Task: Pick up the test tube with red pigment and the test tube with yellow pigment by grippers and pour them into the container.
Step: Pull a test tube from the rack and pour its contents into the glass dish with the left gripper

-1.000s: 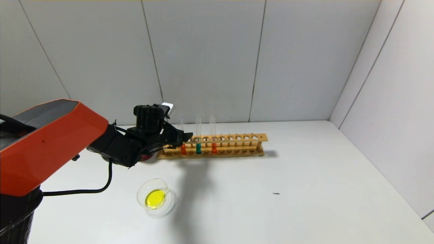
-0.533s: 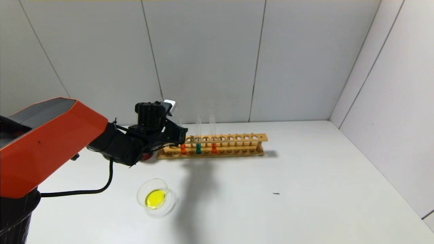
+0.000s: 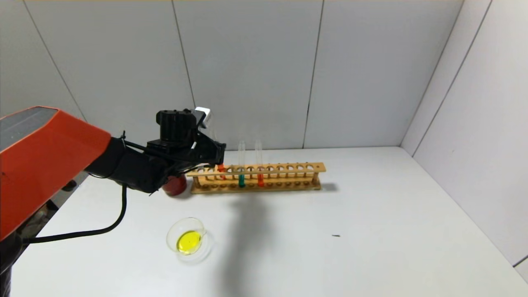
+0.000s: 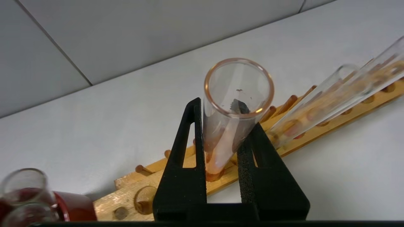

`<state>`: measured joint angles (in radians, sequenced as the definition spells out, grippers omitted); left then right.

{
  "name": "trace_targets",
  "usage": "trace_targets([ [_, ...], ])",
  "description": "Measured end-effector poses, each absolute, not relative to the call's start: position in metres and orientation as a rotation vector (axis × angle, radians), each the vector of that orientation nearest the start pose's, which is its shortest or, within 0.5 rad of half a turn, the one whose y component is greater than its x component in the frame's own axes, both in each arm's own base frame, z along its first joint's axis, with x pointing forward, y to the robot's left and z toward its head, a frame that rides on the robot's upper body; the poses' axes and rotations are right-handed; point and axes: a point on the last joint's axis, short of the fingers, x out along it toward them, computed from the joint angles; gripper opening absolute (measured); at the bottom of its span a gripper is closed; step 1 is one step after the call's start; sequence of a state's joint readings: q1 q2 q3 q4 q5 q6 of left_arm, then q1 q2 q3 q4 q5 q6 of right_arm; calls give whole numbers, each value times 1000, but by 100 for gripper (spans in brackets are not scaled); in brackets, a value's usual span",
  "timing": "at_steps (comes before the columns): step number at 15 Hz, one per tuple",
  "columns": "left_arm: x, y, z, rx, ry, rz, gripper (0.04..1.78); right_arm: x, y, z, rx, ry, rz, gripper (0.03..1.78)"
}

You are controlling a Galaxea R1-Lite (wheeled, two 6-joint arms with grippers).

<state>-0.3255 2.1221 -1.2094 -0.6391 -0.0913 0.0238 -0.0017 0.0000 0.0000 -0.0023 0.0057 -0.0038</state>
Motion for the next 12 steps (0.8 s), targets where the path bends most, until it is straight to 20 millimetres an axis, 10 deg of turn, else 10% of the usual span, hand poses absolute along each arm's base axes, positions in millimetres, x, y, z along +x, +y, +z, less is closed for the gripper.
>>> trace_targets([
  [8,371,-133,231,164,137,-436,33,-23,0,76,-4,-3,4,175],
  [12,332,-129,234,334,161,-474,33,-23,0,76,-4,-3,4,175],
])
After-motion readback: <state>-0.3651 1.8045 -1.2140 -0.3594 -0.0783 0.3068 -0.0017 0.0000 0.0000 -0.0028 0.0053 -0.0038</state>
